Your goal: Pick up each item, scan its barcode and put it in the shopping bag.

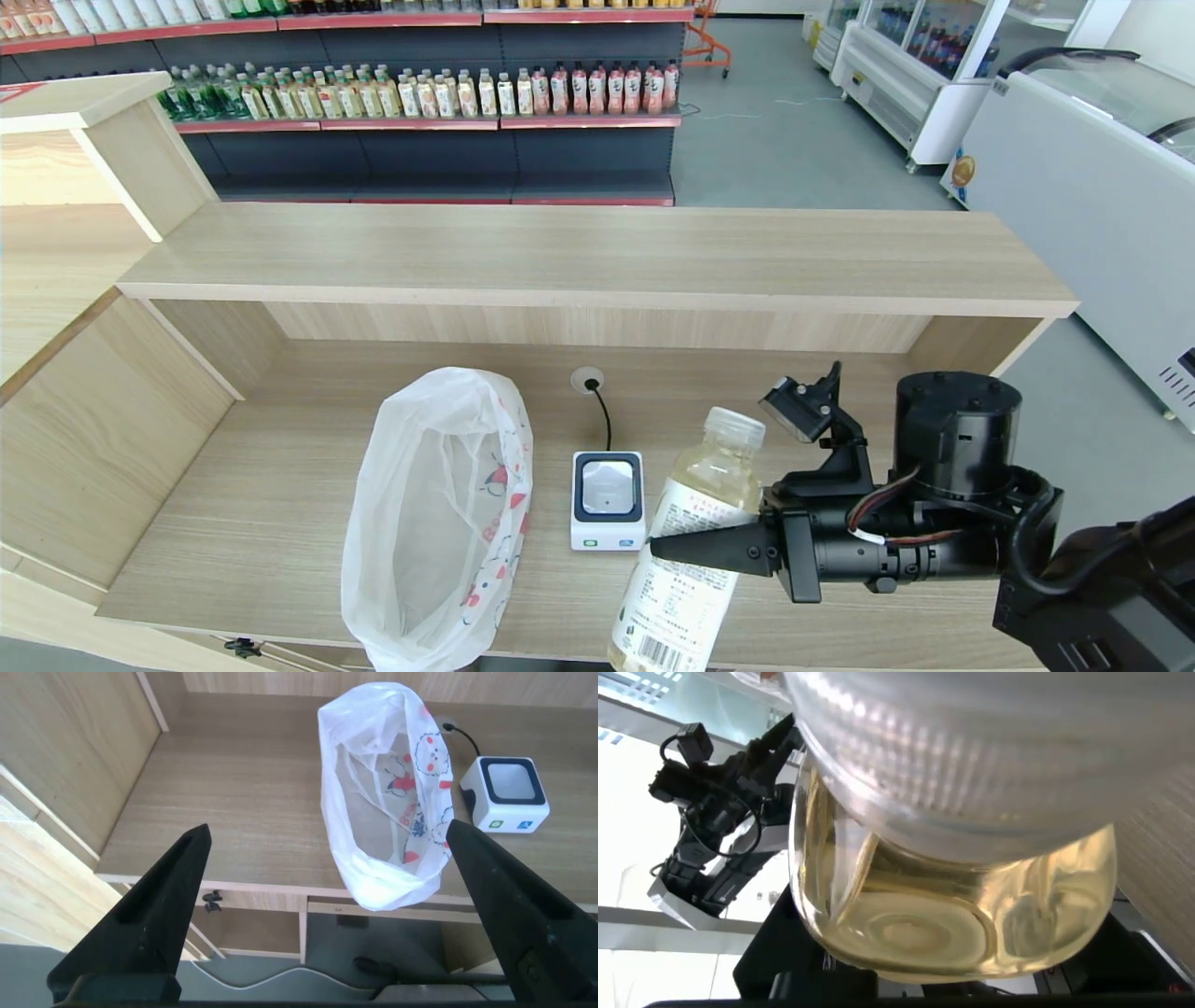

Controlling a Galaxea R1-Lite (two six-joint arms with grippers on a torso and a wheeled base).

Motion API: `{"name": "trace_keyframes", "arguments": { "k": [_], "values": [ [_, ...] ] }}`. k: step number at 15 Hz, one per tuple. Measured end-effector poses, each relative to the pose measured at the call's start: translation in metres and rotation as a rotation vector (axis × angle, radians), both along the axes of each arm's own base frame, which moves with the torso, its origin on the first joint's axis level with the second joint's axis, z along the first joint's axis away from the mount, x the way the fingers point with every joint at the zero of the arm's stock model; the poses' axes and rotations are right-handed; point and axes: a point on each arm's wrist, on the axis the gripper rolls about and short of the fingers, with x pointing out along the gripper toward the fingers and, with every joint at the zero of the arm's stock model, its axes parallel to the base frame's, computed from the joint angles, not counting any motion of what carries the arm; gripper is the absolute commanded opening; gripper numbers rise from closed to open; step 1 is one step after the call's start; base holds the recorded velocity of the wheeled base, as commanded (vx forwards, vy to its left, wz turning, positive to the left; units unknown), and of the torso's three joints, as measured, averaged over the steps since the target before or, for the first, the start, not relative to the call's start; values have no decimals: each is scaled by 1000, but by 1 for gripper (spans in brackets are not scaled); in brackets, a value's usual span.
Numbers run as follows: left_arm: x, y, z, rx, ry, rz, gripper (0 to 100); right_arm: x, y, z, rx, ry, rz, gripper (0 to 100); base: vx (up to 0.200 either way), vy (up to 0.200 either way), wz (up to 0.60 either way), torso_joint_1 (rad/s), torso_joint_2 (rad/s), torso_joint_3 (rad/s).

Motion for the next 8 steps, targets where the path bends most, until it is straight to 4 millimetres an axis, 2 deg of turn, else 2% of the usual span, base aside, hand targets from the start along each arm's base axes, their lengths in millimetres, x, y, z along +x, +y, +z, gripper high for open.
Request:
{"name": "trace_keyframes", "arguments": {
  "k": [8],
  "values": [
    [0,0,0,0,0,0,100,-3,-3,-2,-7,6,-3,0,0,0,0,0,0,0]
  ]
}}
